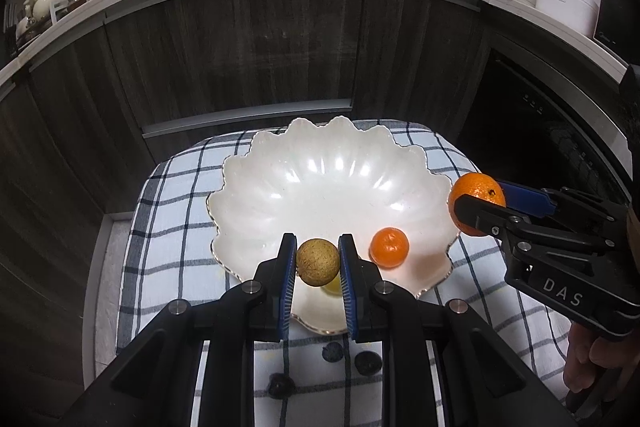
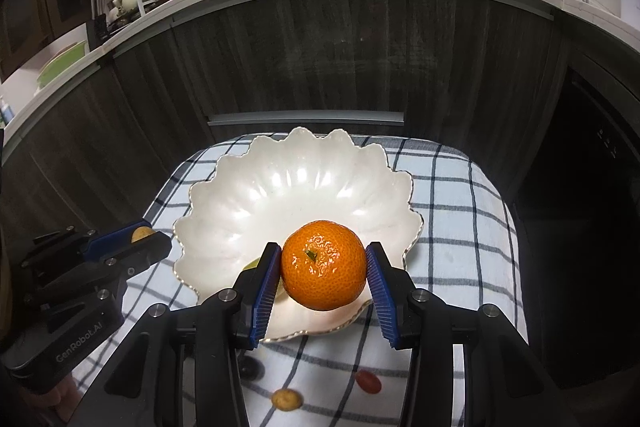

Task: Organize fruits
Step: 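Carry the longan over the bowl with the left tool while the right tool carries the mandarin there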

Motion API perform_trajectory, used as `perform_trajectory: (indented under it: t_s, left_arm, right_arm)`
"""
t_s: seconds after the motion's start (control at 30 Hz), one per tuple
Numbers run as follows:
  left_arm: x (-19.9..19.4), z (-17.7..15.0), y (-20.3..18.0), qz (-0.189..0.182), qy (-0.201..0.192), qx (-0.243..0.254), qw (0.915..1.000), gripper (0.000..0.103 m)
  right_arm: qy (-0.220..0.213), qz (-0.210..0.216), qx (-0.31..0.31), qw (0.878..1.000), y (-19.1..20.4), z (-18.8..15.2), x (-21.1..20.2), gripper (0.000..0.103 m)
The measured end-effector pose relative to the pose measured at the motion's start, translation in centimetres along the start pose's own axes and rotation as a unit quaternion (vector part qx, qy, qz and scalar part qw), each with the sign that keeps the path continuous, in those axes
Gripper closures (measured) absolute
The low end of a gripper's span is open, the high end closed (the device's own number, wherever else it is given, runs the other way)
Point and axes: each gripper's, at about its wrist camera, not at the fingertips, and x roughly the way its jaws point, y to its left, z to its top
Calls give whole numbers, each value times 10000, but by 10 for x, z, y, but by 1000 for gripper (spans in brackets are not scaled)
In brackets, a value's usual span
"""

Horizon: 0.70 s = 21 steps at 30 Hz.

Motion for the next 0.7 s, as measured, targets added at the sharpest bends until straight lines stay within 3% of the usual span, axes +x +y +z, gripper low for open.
perform_trajectory:
  t_s: [0.7]
  left_arm:
    - [37,17,12,125,40,-180,9998,81]
  right_arm:
    - [73,-162,203,9996,-13,14,32,58]
